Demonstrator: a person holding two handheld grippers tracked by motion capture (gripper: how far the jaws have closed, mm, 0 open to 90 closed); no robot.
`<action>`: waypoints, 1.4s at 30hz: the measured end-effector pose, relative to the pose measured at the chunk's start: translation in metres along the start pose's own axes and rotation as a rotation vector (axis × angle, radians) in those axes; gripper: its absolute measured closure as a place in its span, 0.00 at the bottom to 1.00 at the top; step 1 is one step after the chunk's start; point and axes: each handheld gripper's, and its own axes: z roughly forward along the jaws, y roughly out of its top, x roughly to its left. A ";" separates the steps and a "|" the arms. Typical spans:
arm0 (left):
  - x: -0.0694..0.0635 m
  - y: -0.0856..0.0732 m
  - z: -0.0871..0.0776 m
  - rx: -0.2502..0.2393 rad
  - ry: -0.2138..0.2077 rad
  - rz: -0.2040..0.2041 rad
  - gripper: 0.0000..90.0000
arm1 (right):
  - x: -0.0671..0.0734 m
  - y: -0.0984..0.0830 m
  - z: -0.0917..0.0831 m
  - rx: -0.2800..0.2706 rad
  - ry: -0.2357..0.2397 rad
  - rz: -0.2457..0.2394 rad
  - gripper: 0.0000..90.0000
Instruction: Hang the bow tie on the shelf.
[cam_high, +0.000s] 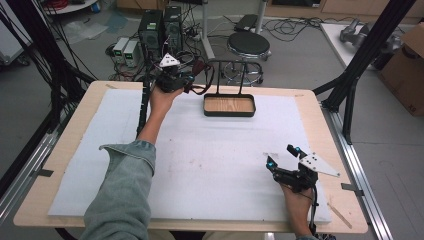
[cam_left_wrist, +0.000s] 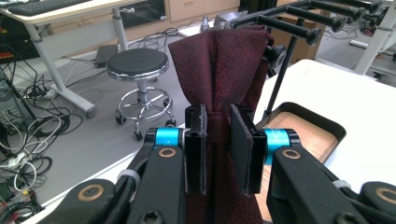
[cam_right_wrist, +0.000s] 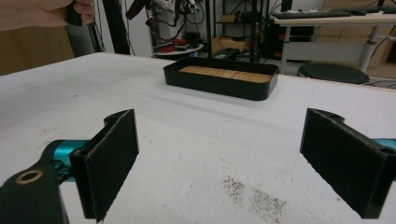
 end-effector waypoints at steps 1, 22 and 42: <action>0.000 0.000 0.001 0.003 0.001 0.001 0.84 | 0.000 0.000 0.000 0.001 0.000 0.000 0.12; 0.002 0.001 -0.004 0.006 -0.006 0.013 0.81 | 0.000 0.000 0.000 0.000 -0.002 0.003 0.12; 0.001 0.018 -0.059 -0.081 -0.042 0.049 0.63 | 0.000 0.000 0.000 -0.002 -0.006 0.001 0.12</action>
